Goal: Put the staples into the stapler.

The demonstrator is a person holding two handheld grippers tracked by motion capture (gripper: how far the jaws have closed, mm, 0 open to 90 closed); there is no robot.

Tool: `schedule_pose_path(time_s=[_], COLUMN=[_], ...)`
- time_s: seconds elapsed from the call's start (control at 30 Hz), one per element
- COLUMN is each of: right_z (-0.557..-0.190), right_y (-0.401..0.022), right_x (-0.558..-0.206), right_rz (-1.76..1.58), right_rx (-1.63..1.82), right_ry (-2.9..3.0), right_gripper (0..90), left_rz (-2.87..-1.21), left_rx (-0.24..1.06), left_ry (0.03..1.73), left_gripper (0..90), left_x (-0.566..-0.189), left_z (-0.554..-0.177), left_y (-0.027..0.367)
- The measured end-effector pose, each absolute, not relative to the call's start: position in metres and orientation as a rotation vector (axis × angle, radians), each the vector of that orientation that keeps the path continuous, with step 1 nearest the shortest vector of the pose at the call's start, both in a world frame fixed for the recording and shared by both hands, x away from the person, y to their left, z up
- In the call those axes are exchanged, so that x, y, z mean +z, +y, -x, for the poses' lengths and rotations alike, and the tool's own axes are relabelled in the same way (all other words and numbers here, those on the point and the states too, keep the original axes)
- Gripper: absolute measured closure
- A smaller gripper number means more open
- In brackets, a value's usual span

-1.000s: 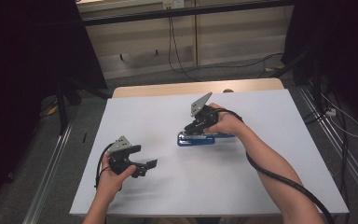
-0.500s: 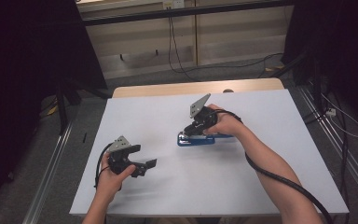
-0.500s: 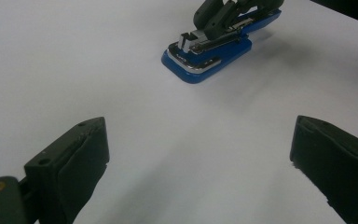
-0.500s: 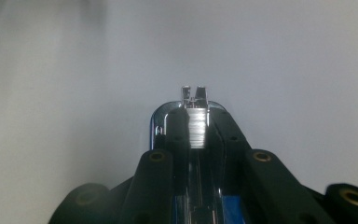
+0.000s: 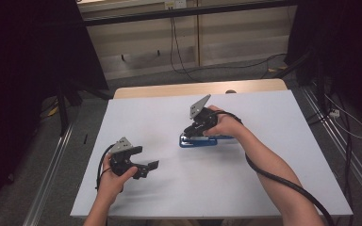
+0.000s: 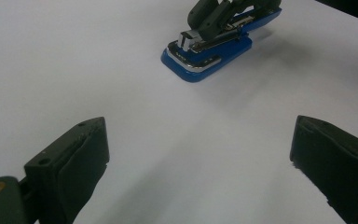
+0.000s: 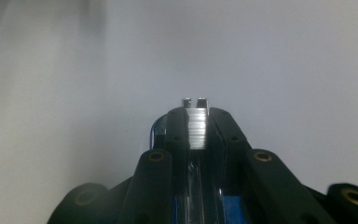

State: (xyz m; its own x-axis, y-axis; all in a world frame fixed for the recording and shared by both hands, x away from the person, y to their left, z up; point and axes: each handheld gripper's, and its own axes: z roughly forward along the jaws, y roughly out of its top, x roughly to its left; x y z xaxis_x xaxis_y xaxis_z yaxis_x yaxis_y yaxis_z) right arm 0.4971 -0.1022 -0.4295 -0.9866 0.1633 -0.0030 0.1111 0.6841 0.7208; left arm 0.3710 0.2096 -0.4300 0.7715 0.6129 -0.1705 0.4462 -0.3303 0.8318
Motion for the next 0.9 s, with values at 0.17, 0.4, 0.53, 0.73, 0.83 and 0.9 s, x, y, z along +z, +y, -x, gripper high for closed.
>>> schedule_pose_path(time_s=[0.17, 0.4, 0.53, 0.73, 0.83, 0.9], right_z=[-0.497, -0.492, -0.487, -0.476, -0.471, -0.468], right_y=[-0.101, -0.11, -0.121, -0.14, -0.151, -0.158], right_x=[-0.431, -0.426, -0.423, -0.421, -0.419, -0.419], right_rz=[-0.264, -0.347, -0.424, -0.559, -0.631, -0.667], right_rx=[1.202, 1.253, 1.282, 1.27, 1.269, 1.265], right_ry=[2.813, 2.765, 2.721, 2.662, 2.623, 2.598], right_gripper=[67.0, 52.2, 41.2, 26.9, 22.9, 19.5], left_rz=[-1.978, -1.981, -1.987, -1.982, -1.99, -1.992], left_rx=[0.215, 0.21, 0.21, 0.203, 0.201, 0.203], left_ry=[0.798, 0.799, 0.793, 0.794, 0.791, 0.79], left_gripper=[4.7, 4.7, 4.6, 4.6, 4.6, 4.7], left_x=[-0.431, -0.431, -0.431, -0.432, -0.433, -0.433], left_z=[-0.371, -0.372, -0.372, -0.373, -0.374, -0.375], left_y=[0.209, 0.208, 0.207, 0.205, 0.204, 0.203])
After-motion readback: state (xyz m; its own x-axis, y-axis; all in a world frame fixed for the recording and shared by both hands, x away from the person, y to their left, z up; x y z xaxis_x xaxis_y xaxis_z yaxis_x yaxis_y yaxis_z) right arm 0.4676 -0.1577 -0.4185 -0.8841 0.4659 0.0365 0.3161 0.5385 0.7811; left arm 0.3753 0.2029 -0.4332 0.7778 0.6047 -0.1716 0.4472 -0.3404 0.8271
